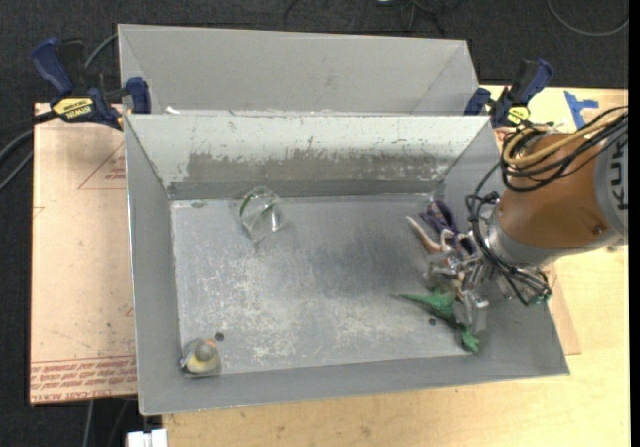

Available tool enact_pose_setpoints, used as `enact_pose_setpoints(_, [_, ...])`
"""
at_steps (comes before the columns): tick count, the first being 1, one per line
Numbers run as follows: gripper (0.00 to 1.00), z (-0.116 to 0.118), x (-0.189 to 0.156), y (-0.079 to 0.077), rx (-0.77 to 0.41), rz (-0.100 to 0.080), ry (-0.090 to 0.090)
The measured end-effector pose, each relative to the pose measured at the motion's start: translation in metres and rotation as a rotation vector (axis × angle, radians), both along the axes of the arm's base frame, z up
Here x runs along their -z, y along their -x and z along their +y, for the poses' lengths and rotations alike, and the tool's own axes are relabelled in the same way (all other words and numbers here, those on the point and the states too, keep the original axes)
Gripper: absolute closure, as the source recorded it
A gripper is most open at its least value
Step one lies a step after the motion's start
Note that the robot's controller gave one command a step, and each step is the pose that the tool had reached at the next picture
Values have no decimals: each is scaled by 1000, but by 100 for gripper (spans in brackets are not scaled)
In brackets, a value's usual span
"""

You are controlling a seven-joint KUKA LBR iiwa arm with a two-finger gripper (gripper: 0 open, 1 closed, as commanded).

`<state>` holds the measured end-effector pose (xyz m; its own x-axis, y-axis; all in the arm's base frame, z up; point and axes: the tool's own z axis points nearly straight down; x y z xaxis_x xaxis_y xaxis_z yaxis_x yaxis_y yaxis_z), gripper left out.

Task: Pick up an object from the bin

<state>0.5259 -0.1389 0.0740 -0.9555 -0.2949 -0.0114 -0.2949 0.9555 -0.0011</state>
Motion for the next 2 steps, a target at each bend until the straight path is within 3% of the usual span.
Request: enact_pose_setpoints(2, [100,0,0,0,0,0,0])
